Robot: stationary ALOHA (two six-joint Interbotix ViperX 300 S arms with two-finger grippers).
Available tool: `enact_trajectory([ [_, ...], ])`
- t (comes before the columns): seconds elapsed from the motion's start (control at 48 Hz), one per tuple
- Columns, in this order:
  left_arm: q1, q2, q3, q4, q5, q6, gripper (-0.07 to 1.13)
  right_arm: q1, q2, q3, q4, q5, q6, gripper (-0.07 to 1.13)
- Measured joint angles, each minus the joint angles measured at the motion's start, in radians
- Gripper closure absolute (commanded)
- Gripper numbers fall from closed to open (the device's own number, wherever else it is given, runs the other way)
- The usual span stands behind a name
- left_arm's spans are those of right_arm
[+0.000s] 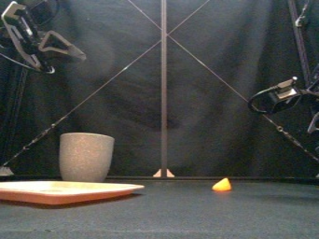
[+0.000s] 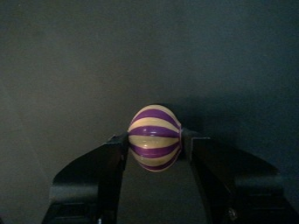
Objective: Pick the onion then place it on the pink plate
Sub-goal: Place onion on the pink plate
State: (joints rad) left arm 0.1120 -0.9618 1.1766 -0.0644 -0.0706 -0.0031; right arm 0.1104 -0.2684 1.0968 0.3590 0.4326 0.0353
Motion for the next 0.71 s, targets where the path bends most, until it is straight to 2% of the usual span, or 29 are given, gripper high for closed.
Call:
enact_trajectory([
  [0.375,-0.002,0.0,0.0,-0.006,-0.002,0.0,0.99,0.009,0.005,-0.031,0.0,0.005,-0.002,0.33],
  [0.583,0.0,0.0,0.0,-0.014,0.0,0.0,0.99,0.009,-0.035,-0.146,-0.02,0.0,-0.005,0.33],
  [0.708,-0.002,0.0,0.0,-0.014,-0.002,0.0,0.99,0.008,-0.037,-0.23,-0.055,-0.066,-0.006,0.33],
])
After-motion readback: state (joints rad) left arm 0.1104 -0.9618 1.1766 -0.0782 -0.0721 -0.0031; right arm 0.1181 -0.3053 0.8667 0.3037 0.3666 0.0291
